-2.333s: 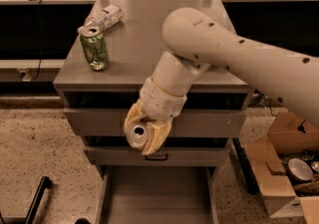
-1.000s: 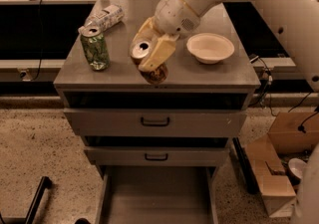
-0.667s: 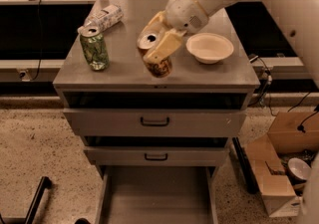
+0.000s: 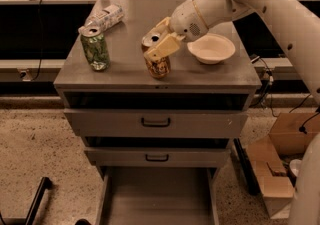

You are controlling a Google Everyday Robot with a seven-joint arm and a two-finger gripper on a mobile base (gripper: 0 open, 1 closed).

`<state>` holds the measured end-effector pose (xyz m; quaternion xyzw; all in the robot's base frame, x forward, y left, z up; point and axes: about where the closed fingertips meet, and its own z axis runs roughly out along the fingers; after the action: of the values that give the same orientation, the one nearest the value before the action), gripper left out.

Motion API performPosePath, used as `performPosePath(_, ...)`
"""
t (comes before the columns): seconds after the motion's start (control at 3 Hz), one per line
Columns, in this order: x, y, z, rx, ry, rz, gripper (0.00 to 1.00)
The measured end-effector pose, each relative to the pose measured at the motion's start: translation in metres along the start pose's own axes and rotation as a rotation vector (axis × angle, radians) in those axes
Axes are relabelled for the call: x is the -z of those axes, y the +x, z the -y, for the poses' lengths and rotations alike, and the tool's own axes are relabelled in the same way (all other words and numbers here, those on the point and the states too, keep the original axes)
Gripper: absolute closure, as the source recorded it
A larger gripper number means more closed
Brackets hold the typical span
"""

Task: Pick orange can from bottom drawer and place on counter

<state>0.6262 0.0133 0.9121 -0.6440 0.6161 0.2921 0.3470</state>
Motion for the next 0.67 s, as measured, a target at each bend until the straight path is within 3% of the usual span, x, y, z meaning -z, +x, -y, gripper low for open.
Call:
performPosePath(0.33,-0.0013,0.0039,0.0106,-0.056,0.041,0.069,1.00)
performPosePath(0.67,-0.0008,0.0062,0.0168,-0.087,0.060,0.108,0.82)
